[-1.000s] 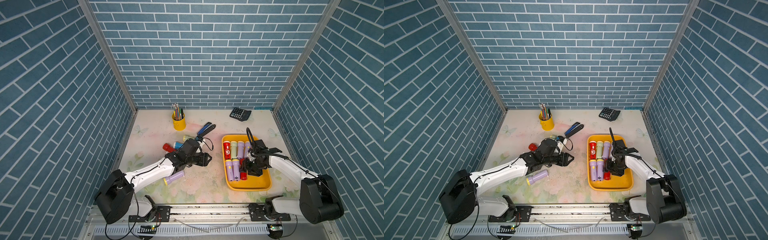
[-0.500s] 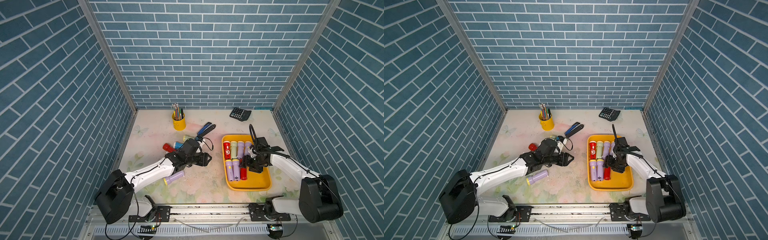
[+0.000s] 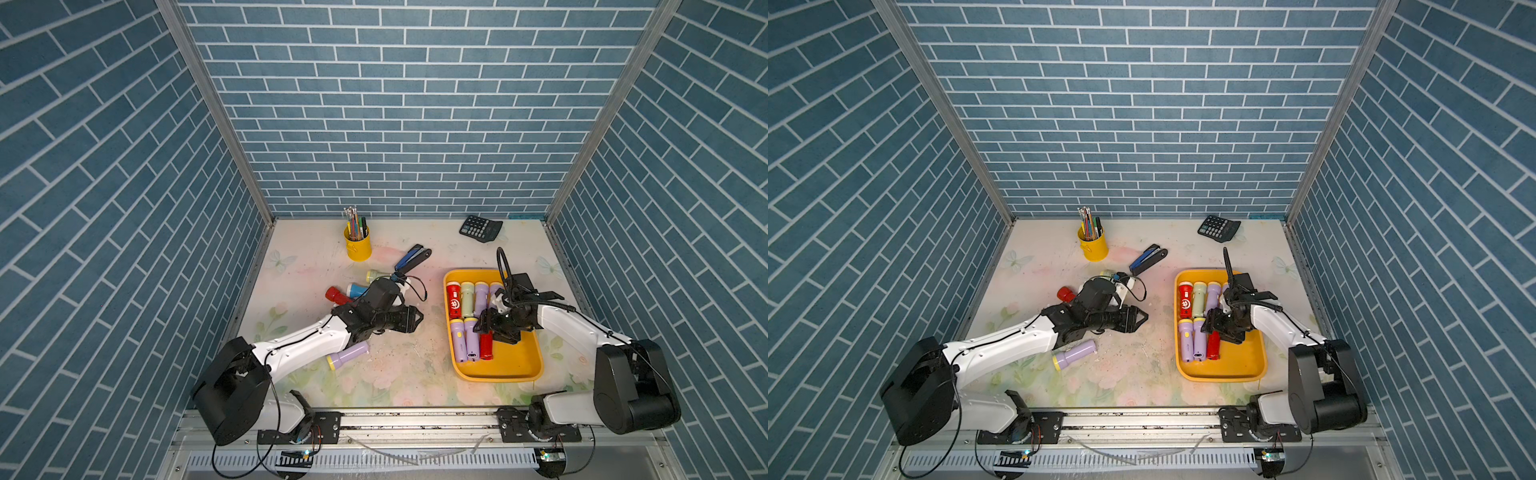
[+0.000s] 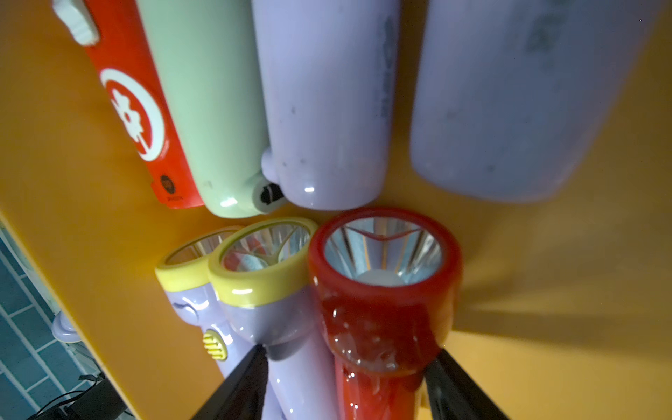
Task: Put the flashlights into the storage boxes
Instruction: Adjust the flashlight in the storage box.
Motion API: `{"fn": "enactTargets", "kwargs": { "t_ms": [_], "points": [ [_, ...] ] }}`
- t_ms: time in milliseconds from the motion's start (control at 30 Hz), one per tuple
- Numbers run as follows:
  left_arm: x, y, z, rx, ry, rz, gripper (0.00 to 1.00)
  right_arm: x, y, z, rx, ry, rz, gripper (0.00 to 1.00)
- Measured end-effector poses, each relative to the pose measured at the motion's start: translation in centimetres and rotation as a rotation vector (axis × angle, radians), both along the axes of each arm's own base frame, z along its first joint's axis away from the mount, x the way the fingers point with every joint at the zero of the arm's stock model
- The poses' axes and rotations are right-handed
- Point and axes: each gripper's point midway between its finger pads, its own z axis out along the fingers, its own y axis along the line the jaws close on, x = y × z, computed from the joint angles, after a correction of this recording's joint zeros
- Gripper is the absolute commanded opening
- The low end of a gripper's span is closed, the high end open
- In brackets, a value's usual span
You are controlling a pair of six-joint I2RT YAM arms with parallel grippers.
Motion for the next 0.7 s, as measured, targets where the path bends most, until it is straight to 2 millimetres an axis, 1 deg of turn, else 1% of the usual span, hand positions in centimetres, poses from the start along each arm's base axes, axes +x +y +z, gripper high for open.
{"fn": "enactTargets", "kwargs": {
  "t_ms": [133,333,433,600,700],
  "points": [
    [0.06,-0.07,-0.16,0.001,0.002,0.000,0.59,0.00,0.06,0.02,0.008,0.002,-0.001,0.68],
    [0.06,-0.07,-0.37,0.005,0.006,0.000,0.59,-0.05,0.16,0.07,0.013,0.002,0.007,0.74],
    [0.06,-0.05,-0.38,0.006,0.006,0.000,0.59,-0.09,0.15,0.06,0.013,0.003,0.008,0.75],
    [-0.05,0.23,-0.70,0.022,0.015,0.006,0.59,-0.55,-0.12,0.01,-0.003,0.015,0.013,0.75],
    [-0.23,0.56,-0.97,0.038,0.025,0.010,0.59,-0.73,-0.36,0.40,-0.019,0.013,0.013,0.75]
  ]
}}
